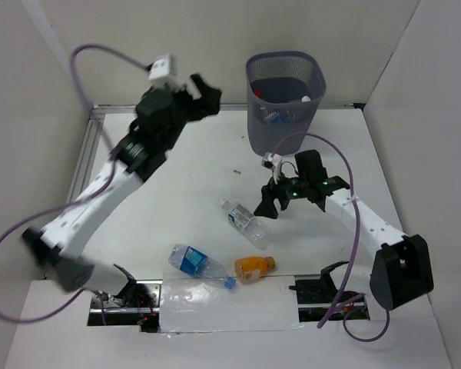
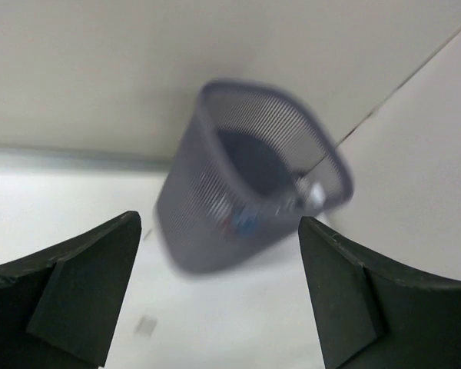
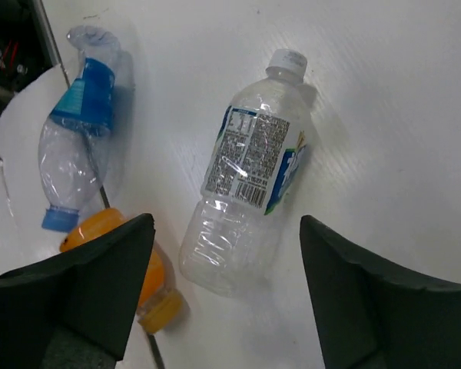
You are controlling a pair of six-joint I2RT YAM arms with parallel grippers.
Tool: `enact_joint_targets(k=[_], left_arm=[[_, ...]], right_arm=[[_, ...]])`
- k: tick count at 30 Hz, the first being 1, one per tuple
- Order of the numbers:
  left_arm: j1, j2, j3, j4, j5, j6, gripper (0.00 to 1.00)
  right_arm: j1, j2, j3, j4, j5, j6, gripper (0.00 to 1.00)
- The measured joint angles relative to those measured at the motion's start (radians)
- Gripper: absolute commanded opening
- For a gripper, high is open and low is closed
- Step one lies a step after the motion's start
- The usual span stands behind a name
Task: Put the plastic bottles in the bin
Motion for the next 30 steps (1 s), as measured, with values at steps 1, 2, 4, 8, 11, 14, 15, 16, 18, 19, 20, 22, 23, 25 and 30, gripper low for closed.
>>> enact_joint_targets(k=[1,2,4,8,11,14,15,16,18,19,20,22,23,25,30], left_arm=[[-0.011,-0.135,-0.113,-0.058,-0.029,-0.015,0.97],[-0.025,-0.241,-0.189,-0.111,-0.046,-0.036,0.98],[-0.063,-0.432,-0.348,-0.216,-0.074,-0.143,1.0],[-0.149,-0.713,-0.65,-0.52,-0.088,-0.433,1.0],[-0.225,-0.805,-0.844,-0.737,-0.058,-0.644,1.0],[-0.265,-0.872,-0.96,-0.91,0.005,-0.788,1.0],[-0.266,-0.878,-0.964,-0.927,0.014,-0.798,1.0],[-0.265,-0.878,-0.966,-0.946,0.035,-0.816,1.0],[-0.265,-0.871,-0.964,-0.955,0.066,-0.829,0.99],[-0.266,-0.856,-0.964,-0.954,0.083,-0.837,0.99],[-0.267,-0.838,-0.964,-0.953,0.098,-0.839,0.99],[-0.279,-0.796,-0.964,-0.946,0.122,-0.839,0.99],[-0.289,-0.78,-0.964,-0.94,0.132,-0.84,0.99],[-0.325,-0.735,-0.965,-0.92,0.15,-0.843,1.0],[-0.539,-0.556,-0.964,-0.852,0.154,-0.92,1.0]], right_arm=[[0.024,0.028,0.008,0.027,0.027,0.051,0.93],[0.041,0.049,0.017,0.048,0.046,0.092,1.0],[0.085,0.093,0.029,0.095,0.104,0.161,1.0],[0.169,0.171,0.037,0.135,0.201,0.227,1.0],[0.22,0.22,0.039,0.143,0.27,0.235,1.0],[0.263,0.26,0.039,0.15,0.349,0.232,0.92],[0.272,0.27,0.039,0.152,0.367,0.231,0.92],[0.284,0.284,0.039,0.155,0.389,0.23,0.71],[0.3,0.311,0.039,0.163,0.418,0.22,0.51],[0.304,0.32,0.04,0.172,0.425,0.23,0.45],[0.31,0.325,0.045,0.179,0.433,0.236,0.42],[0.315,0.337,0.054,0.194,0.443,0.243,0.39],[0.317,0.343,0.06,0.202,0.451,0.244,0.37],[0.317,0.354,0.07,0.21,0.462,0.244,0.37],[0.317,0.368,0.087,0.21,0.475,0.241,0.0]])
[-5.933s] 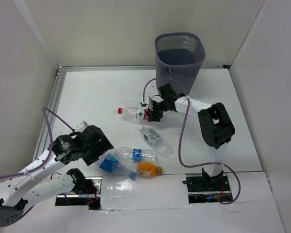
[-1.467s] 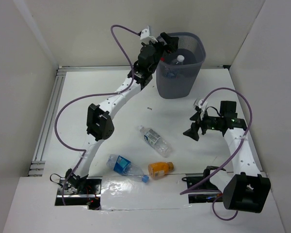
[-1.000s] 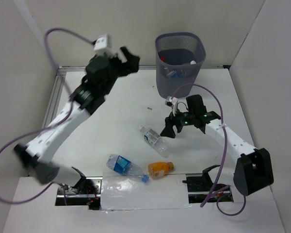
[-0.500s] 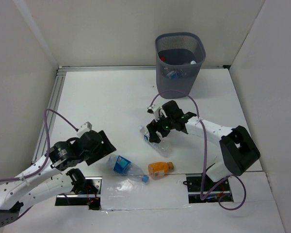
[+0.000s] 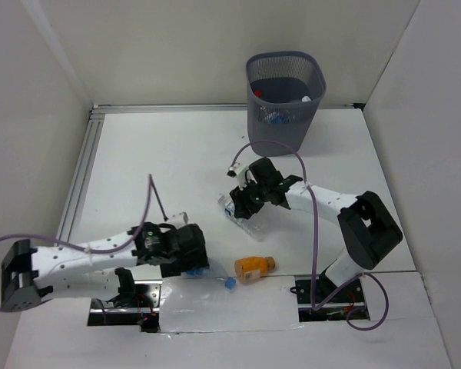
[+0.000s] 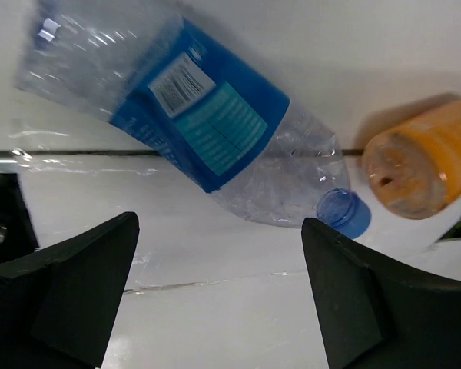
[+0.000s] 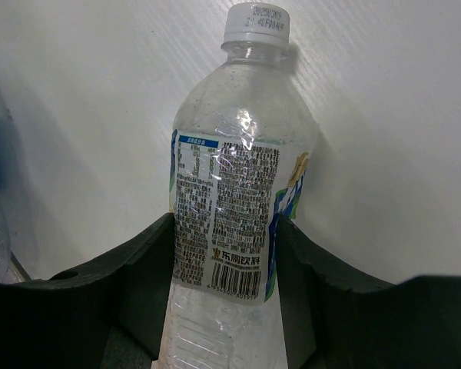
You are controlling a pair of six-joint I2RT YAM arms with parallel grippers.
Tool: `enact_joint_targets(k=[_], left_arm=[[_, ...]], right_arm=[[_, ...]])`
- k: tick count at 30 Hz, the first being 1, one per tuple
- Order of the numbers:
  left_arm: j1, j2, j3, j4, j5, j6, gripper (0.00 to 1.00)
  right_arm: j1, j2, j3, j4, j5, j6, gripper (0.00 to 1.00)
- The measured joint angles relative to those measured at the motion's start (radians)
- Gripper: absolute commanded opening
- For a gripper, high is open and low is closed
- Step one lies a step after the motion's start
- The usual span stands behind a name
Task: Put the plastic bottles in the bin
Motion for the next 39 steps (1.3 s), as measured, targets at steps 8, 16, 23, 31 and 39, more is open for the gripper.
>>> enact_joint_targets(k=[8,16,23,31,39], left_arm=[[-0.113,0.155,0.023,0.085,-0.024,-0.06,1.0],[-0.113,0.1,-0.006,0.098,-0.049,-0.112,1.0],[-0.113,0.142,-0.021,0.121,-0.052,-0.129,1.0],[-0.096,0.187,-0.022,0.162,-0.049,-0.126,1.0],[-0.022,0.22,-0.043,0.229,-0.031,-0.101,1.0]], right_arm=[[0.0,0.007,0.091,-0.072,-0.032,-0.033,0.0],[-0.05,0.007,0.248,-0.086,-0.086,-0.04,0.0],[-0.122,0.019,0.583,-0.148,-0.14,-0.032,0.0],[-0.358,0.156,1.207,-0.091,-0.195,0.089,0.0],[-0.488,0.357,1.44,0.002,-0.081,0.122,0.03]])
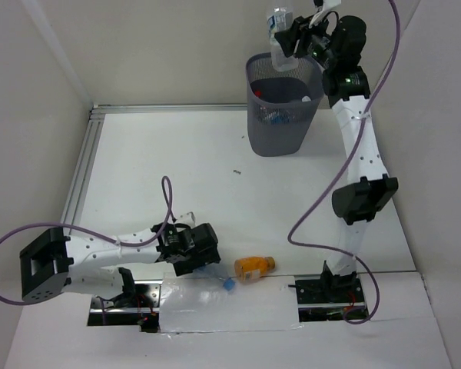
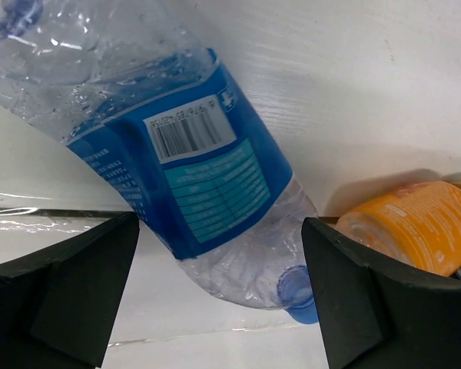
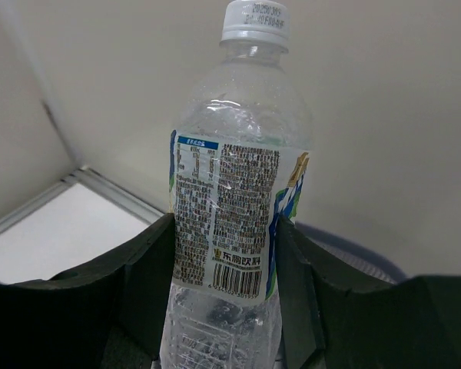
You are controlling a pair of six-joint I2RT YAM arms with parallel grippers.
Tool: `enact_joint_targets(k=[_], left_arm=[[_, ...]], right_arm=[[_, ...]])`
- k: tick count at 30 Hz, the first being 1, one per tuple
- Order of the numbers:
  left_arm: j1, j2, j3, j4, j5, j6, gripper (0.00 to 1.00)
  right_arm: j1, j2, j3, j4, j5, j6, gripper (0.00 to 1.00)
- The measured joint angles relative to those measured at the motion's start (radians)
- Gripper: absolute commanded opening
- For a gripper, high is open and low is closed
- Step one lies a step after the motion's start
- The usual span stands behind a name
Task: Put the plastic bottles in the bin
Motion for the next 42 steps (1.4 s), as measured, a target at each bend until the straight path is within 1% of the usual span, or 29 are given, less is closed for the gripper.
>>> enact_joint_targets(k=[2,3,4,5,6,10,11,13,15,16,18,19,20,21,23,24,25,26,27,28,29,32,33,34,35,36,37,39,42], left_arm=[[0.006,0.016,0.0,0.008,0.005,0.005,1.0],[0.009,0.026,0.0,0.011,0.011,0.007,1.0],[0.01,0.036,0.0,0.014,0.018,0.007,1.0],[0.011,0.048,0.0,0.013,0.024,0.007,1.0],[0.012,0.058,0.0,0.014,0.03,0.007,1.0],[0.016,0.095,0.0,0.019,0.046,0.006,1.0],[0.016,0.1,0.0,0.019,0.047,0.006,0.97],[0.016,0.108,0.002,0.024,0.048,0.004,0.78],[0.019,0.117,0.003,0.028,0.048,0.004,0.59],[0.02,0.12,0.003,0.027,0.047,0.003,0.43],[0.021,0.11,0.004,0.021,0.045,0.001,0.29],[0.022,0.092,0.006,0.017,0.039,0.001,0.23],[0.022,0.072,0.006,0.009,0.029,0.001,0.19],[0.022,0.037,0.007,-0.008,0.017,0.004,0.11],[0.021,-0.051,0.024,-0.067,-0.015,0.023,0.1],[0.021,-0.1,0.049,-0.102,-0.038,0.037,0.09],[0.021,-0.147,0.085,-0.129,-0.066,0.063,0.09],[0.022,-0.188,0.137,-0.153,-0.103,0.103,0.09],[0.025,-0.218,0.188,-0.16,-0.133,0.143,0.09],[0.033,-0.242,0.252,-0.149,-0.167,0.201,0.07],[0.05,-0.256,0.316,-0.123,-0.194,0.275,0.07],[0.15,-0.245,0.485,0.045,-0.244,0.5,0.07],[0.205,-0.212,0.538,0.114,-0.237,0.578,0.07],[0.25,-0.183,0.583,0.177,-0.231,0.632,0.07],[0.305,-0.138,0.632,0.259,-0.207,0.686,0.07],[0.353,-0.095,0.675,0.323,-0.181,0.721,0.07],[0.4,-0.035,0.733,0.395,-0.149,0.76,0.07],[0.469,0.102,0.846,0.513,-0.092,0.796,0.07],[0.542,0.35,1.053,0.646,-0.01,0.809,0.1]], right_arm=[[-0.022,0.073,0.011,0.001,0.021,-0.003,0.19],[-0.032,0.111,0.011,-0.008,0.028,-0.008,0.36],[-0.042,0.144,0.01,-0.016,0.035,-0.012,0.56],[-0.049,0.171,0.008,-0.026,0.037,-0.016,0.71],[-0.057,0.199,0.003,-0.041,0.037,-0.022,1.0],[-0.079,0.238,-0.005,-0.09,-0.019,-0.038,1.0],[-0.087,0.234,-0.006,-0.089,-0.055,-0.037,1.0],[-0.106,0.207,-0.024,-0.08,-0.144,-0.029,1.0],[-0.14,0.164,-0.056,-0.072,-0.278,-0.016,1.0],[-0.161,0.137,-0.071,-0.071,-0.35,-0.015,1.0],[-0.2,0.076,-0.104,-0.094,-0.488,-0.031,1.0],[-0.22,0.042,-0.122,-0.119,-0.552,-0.068,0.98],[-0.238,0.003,-0.145,-0.154,-0.61,-0.116,0.92],[-0.249,-0.06,-0.208,-0.187,-0.658,-0.185,0.71],[-0.254,-0.197,-0.365,-0.261,-0.735,-0.322,0.31],[-0.25,-0.288,-0.494,-0.28,-0.761,-0.388,0.12],[-0.245,-0.378,-0.612,-0.332,-0.792,-0.441,0.09],[-0.242,-0.43,-0.668,-0.343,-0.804,-0.483,0.09],[-0.235,-0.511,-0.782,-0.331,-0.809,-0.545,0.11],[-0.231,-0.591,-0.895,-0.36,-0.811,-0.606,0.17],[-0.219,-0.658,-0.983,-0.395,-0.809,-0.677,0.36],[-0.172,-0.798,-1.178,-0.496,-0.785,-0.877,0.51],[-0.15,-0.827,-1.225,-0.525,-0.771,-0.934,0.63],[-0.133,-0.848,-1.264,-0.547,-0.757,-0.973,0.68],[-0.116,-0.866,-1.301,-0.566,-0.74,-1.011,0.73],[-0.101,-0.882,-1.336,-0.58,-0.722,-1.04,0.82],[-0.091,-0.894,-1.366,-0.59,-0.704,-1.061,0.88],[-0.072,-0.915,-1.417,-0.605,-0.665,-1.097,0.98],[-0.054,-0.929,-1.46,-0.623,-0.617,-1.123,1.0]])
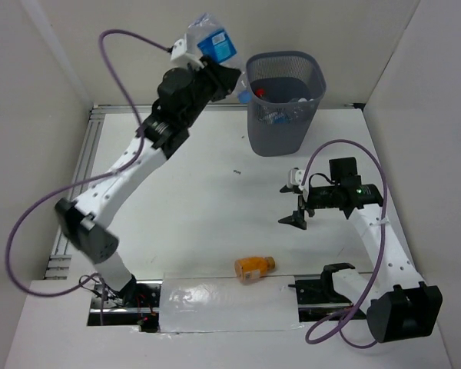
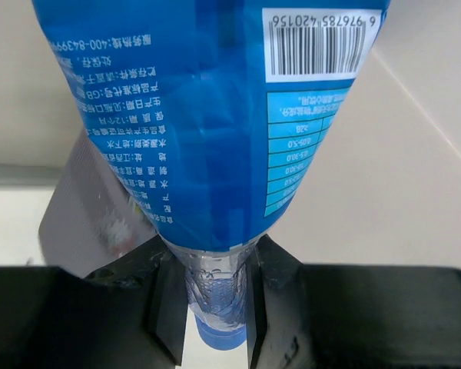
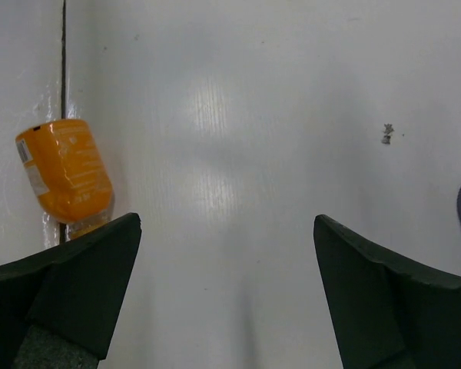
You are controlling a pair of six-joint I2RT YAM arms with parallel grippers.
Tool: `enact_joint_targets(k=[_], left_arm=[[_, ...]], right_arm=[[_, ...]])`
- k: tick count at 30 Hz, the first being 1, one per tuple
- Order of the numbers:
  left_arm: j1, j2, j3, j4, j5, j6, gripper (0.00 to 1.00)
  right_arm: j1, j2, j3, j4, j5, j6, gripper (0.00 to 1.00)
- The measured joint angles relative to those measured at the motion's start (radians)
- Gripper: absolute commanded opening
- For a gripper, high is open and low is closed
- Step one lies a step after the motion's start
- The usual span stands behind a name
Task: Put the plastic bottles in the bin
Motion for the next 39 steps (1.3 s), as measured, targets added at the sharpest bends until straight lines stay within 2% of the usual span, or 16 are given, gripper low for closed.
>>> enact_joint_targets(k=[5,9,10,11,12,13,16,18,30,35,37,39], left_arm=[[0.046,0.375,0.344,0.12,0.043,-0.005,0.12],[0.027,0.595,0.563,0.179,-0.003,0.005,0.24],[0.017,0.64,0.612,0.177,-0.022,0.021,0.36],[0.005,0.684,0.658,0.187,-0.039,0.034,0.42],[-0.005,0.714,0.689,0.197,-0.048,0.052,0.58],[-0.013,0.733,0.701,0.204,-0.053,0.066,0.66],[-0.035,0.758,0.702,0.208,-0.057,0.09,0.89],[-0.043,0.77,0.702,0.211,-0.057,0.115,0.98],[-0.002,0.763,0.684,0.206,-0.014,0.143,1.0],[0.008,0.588,0.447,0.18,0.018,0.196,0.95],[0.005,0.479,0.347,0.142,0.032,0.219,0.9],[0.002,0.305,0.169,0.127,0.045,0.245,0.89]], right_arm=[[0.007,-0.016,-0.045,-0.008,0.043,-0.011,0.99],[0.008,-0.045,-0.077,-0.013,0.061,-0.011,0.98],[0.008,-0.052,-0.081,-0.016,0.067,-0.011,0.98],[0.008,-0.057,-0.083,-0.016,0.073,-0.008,1.0],[0.008,-0.063,-0.085,-0.015,0.076,-0.006,1.0],[0.008,-0.066,-0.088,-0.014,0.077,-0.005,1.0],[0.001,-0.076,-0.094,-0.015,0.081,0.005,1.0],[-0.004,-0.077,-0.095,-0.014,0.081,0.008,1.0],[0.0,-0.021,-0.097,-0.013,0.067,-0.029,1.0],[0.025,0.003,-0.095,-0.01,0.047,-0.054,1.0],[0.055,0.023,-0.095,-0.045,0.026,-0.153,1.0],[0.097,0.045,-0.095,-0.061,0.019,-0.201,1.0]])
